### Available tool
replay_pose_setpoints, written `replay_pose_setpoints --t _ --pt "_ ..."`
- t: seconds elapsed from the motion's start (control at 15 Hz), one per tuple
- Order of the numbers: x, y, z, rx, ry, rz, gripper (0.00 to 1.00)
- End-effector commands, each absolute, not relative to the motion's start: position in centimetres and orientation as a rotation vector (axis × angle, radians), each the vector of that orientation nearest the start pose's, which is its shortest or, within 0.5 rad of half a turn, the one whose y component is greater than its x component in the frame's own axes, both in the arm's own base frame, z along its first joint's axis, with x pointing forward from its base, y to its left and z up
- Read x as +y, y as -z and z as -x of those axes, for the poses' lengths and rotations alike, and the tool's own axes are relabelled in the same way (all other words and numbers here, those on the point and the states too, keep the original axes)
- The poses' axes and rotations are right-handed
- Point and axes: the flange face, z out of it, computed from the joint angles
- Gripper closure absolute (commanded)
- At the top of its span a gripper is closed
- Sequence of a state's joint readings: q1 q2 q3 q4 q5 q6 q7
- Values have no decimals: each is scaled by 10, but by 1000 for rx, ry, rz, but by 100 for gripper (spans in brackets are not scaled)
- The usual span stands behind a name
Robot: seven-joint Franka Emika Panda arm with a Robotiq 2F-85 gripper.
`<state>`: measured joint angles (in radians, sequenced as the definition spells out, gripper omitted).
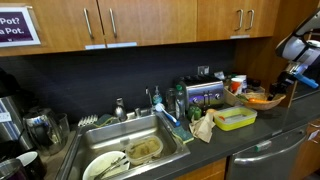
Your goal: Put the basket on the counter then put the carrot in the yellow container.
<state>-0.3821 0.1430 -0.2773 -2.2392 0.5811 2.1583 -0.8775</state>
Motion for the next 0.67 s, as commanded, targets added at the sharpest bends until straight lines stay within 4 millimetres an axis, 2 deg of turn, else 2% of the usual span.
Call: replay_pose_setpoints --t 0.0,0.27,0.6 --pt "-277 -304 -406 365 215 2672 99" --pt "-262 -306 -394 469 220 2682 99" --pt "-249 -309 -392 504 233 2701 99"
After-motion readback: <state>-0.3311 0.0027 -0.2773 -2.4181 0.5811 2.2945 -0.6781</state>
